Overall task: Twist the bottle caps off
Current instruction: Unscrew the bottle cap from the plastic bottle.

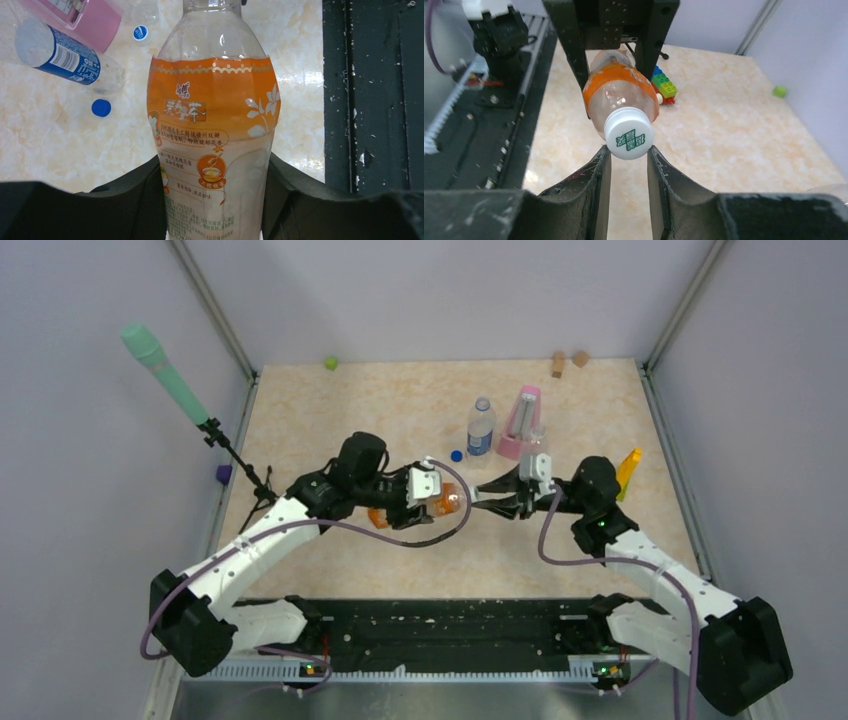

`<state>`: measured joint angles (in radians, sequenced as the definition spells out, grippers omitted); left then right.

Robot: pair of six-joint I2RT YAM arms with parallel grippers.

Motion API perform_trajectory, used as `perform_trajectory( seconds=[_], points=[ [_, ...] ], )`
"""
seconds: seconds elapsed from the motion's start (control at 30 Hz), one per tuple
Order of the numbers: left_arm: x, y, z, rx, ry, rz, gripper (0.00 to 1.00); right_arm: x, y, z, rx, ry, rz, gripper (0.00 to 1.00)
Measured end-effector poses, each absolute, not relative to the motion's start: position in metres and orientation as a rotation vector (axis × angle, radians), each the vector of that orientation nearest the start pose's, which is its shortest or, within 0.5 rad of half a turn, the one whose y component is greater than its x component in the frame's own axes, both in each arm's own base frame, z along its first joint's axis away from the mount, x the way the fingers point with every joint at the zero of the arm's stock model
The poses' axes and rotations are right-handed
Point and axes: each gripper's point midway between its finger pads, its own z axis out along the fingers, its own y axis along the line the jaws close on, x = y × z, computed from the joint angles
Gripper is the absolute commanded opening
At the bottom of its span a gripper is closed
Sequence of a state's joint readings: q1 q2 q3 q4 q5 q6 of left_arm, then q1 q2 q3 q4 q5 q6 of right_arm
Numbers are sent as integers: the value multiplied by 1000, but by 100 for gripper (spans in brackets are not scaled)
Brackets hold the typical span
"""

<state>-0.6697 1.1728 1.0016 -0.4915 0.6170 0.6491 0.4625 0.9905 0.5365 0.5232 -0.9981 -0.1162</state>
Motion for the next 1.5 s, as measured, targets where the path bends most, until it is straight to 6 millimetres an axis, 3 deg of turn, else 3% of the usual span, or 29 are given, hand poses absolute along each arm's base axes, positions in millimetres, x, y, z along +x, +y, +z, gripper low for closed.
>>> perform_trajectory(
  seconds=[0.17, 0.2, 0.23, 0.27, 0.4, 0.67, 0.87, 0.93, 1.0, 1.03, 1.33, 1.5],
  points=[
    [206, -268, 202, 1593, 1517, -744, 0, 204, 262, 246, -1302, 982, 872, 0],
    [205, -268, 202, 1593, 1519, -746, 0, 204, 262, 245, -1308, 973, 858, 15],
    [206, -268, 202, 1592, 1519, -743, 0, 206, 262, 245, -1305, 971, 849, 37],
    [207, -268, 203, 1590, 1518, -737, 0, 214, 259, 243, -1215, 1033, 834, 48],
    [213, -267, 204, 1586, 1513, -679, 0, 221, 251, 245, -1022, 1173, 884, 59],
    [233, -264, 214, 1526, 1465, -519, 0, 232, 237, 277, -376, 1499, 1200, 58],
    [238, -264, 209, 1537, 1461, -434, 0, 241, 251, 284, -139, 1659, 1419, 58],
    [239, -265, 209, 1536, 1458, -415, 0, 241, 256, 277, -98, 1712, 1480, 58],
    [242, -265, 211, 1528, 1452, -394, 0, 239, 260, 268, -72, 1766, 1519, 39],
    [243, -265, 212, 1525, 1449, -389, 0, 238, 261, 264, -63, 1789, 1531, 36],
    [246, -263, 210, 1525, 1446, -357, 0, 227, 264, 263, -78, 1833, 1587, 48],
    [247, -263, 210, 1524, 1445, -354, 0, 227, 267, 262, -96, 1854, 1605, 36]
  ],
)
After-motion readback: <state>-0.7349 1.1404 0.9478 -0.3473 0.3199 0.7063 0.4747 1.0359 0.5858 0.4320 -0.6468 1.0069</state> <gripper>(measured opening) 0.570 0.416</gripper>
